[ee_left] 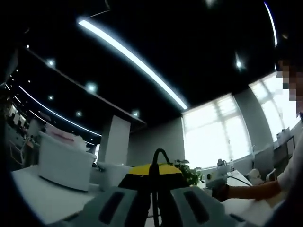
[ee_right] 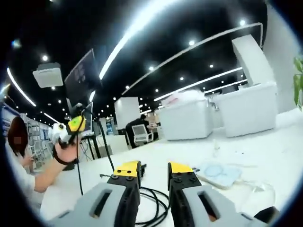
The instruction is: Coil the Type-C to USB data cable on the desktop and secure it with Velcro straps.
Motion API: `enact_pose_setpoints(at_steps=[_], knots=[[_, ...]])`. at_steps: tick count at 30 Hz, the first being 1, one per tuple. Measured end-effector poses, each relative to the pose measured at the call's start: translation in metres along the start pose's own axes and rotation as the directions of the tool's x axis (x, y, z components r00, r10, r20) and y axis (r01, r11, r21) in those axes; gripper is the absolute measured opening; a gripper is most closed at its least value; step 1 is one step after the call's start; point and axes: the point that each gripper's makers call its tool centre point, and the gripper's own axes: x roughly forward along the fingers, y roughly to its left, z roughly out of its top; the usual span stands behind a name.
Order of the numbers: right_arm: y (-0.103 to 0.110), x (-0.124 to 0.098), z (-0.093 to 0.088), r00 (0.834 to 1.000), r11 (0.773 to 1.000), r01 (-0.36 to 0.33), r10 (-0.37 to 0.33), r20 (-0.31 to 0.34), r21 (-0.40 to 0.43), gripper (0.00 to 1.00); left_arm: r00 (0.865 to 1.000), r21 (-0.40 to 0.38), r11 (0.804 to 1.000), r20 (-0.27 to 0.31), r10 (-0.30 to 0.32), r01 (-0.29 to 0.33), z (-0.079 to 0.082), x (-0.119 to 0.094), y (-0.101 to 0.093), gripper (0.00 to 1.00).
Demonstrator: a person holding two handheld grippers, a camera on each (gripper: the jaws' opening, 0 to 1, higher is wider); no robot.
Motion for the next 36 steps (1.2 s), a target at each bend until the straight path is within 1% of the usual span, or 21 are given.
enact_pose_setpoints(at_steps=[3, 6, 7, 8, 9, 10, 11, 12, 13, 15, 17, 18, 20, 21, 24, 26, 27, 29, 32, 34, 36], knots=[[-0.001, 0.011, -0.042, 0.986, 0.996, 0.003, -0.018, -0.166, -0.089, 0.26, 1.0, 0.009, 1.0, 0.011, 0.005, -0.005, 0.004, -0.001, 0.001, 0.04], [0.003, 0.018, -0.075, 0.96, 0.99, -0.018, -0.022, -0.279, -0.14, 0.27, 1.0, -0.002, 1.0, 0.028, 0.011, -0.011, 0.009, -0.003, 0.004, 0.04], [0.005, 0.019, -0.085, 0.945, 0.985, -0.028, -0.03, -0.325, -0.171, 0.27, 0.999, -0.005, 1.0, 0.034, 0.014, -0.014, 0.01, -0.003, 0.005, 0.04], [0.005, 0.019, -0.089, 0.941, 0.98, -0.025, -0.043, -0.337, -0.195, 0.27, 0.999, -0.006, 1.0, 0.038, 0.016, -0.016, 0.011, -0.003, 0.005, 0.04], [0.008, 0.021, -0.087, 0.947, 0.982, -0.021, -0.04, -0.318, -0.185, 0.26, 0.999, -0.009, 1.0, 0.041, 0.018, -0.017, 0.012, -0.003, 0.006, 0.04], [0.011, 0.021, -0.087, 0.945, 0.983, -0.025, -0.035, -0.324, -0.18, 0.24, 0.999, -0.014, 1.0, 0.045, 0.017, -0.016, 0.013, -0.003, 0.006, 0.04], [0.013, 0.021, -0.088, 0.946, 0.984, -0.029, -0.031, -0.324, -0.178, 0.19, 0.999, -0.018, 1.0, 0.047, 0.016, -0.015, 0.013, -0.003, 0.006, 0.04], [0.016, 0.021, -0.088, 0.946, 0.984, -0.035, -0.023, -0.324, -0.172, 0.1, 0.999, -0.024, 1.0, 0.05, 0.012, -0.011, 0.014, -0.003, 0.005, 0.04], [0.02, 0.023, -0.09, 0.947, 0.984, -0.041, -0.016, -0.322, -0.171, 0.08, 0.999, -0.025, 1.0, 0.05, 0.01, -0.008, 0.013, -0.003, 0.004, 0.04], [0.022, 0.024, -0.087, 0.946, 0.963, -0.07, -0.018, -0.324, -0.259, 0.03, 0.999, -0.021, 1.0, 0.047, 0.003, -0.002, 0.012, -0.001, 0.002, 0.04], [0.016, 0.023, -0.084, 0.942, 0.932, -0.051, -0.075, -0.327, -0.358, 0.02, 0.999, -0.017, 1.0, 0.044, -0.002, 0.003, 0.012, -0.001, 0.001, 0.04], [0.013, 0.022, -0.082, 0.939, 0.926, -0.04, -0.093, -0.331, -0.375, 0.02, 0.999, -0.016, 1.0, 0.044, -0.004, 0.005, 0.011, -0.001, 0.001, 0.04], [0.012, 0.021, -0.072, 0.948, 0.933, -0.02, -0.096, -0.303, -0.359, 0.01, 0.999, -0.024, 1.0, 0.046, -0.009, 0.01, 0.012, -0.001, 0.0, 0.04], [0.012, 0.021, -0.058, 0.963, 0.939, 0.008, -0.1, -0.251, -0.344, 0.01, 0.999, -0.032, 0.999, 0.05, -0.014, 0.016, 0.012, -0.001, -0.001, 0.04], [0.011, 0.017, -0.03, 0.981, 0.932, 0.066, -0.126, -0.149, -0.356, 0.01, 0.998, -0.054, 0.998, 0.058, -0.038, 0.041, 0.014, 0.0, -0.005, 0.04], [0.01, 0.016, -0.018, 0.985, 0.926, 0.095, -0.14, -0.099, -0.366, 0.01, 0.996, -0.066, 0.996, 0.064, -0.059, 0.063, 0.015, 0.0, -0.01, 0.04], [0.012, 0.015, -0.006, 0.989, 0.921, 0.111, -0.138, -0.046, -0.374, 0.01, 0.993, -0.082, 0.991, 0.066, -0.096, 0.101, 0.016, 0.001, -0.019, 0.04], [0.016, 0.013, 0.009, 0.99, 0.915, 0.135, -0.14, 0.016, -0.379, 0.01, 0.987, -0.089, 0.985, 0.063, -0.144, 0.15, 0.014, 0.003, -0.031, 0.04], [0.03, 0.007, 0.036, 0.985, 0.908, 0.152, -0.108, 0.132, -0.39, 0.01, 0.983, -0.082, 0.98, 0.041, -0.179, 0.182, 0.008, 0.005, -0.042, 0.04], [0.046, 0.003, 0.05, 0.98, 0.912, 0.124, -0.051, 0.192, -0.391, 0.01, 0.983, -0.062, 0.981, 0.012, -0.181, 0.182, 0.0, 0.007, -0.045, 0.04], [0.057, -0.002, 0.061, 0.972, 0.914, 0.114, -0.021, 0.236, -0.389, 0.01, 0.985, -0.006, 0.986, -0.029, -0.168, 0.168, -0.009, 0.008, -0.044, 0.04]])
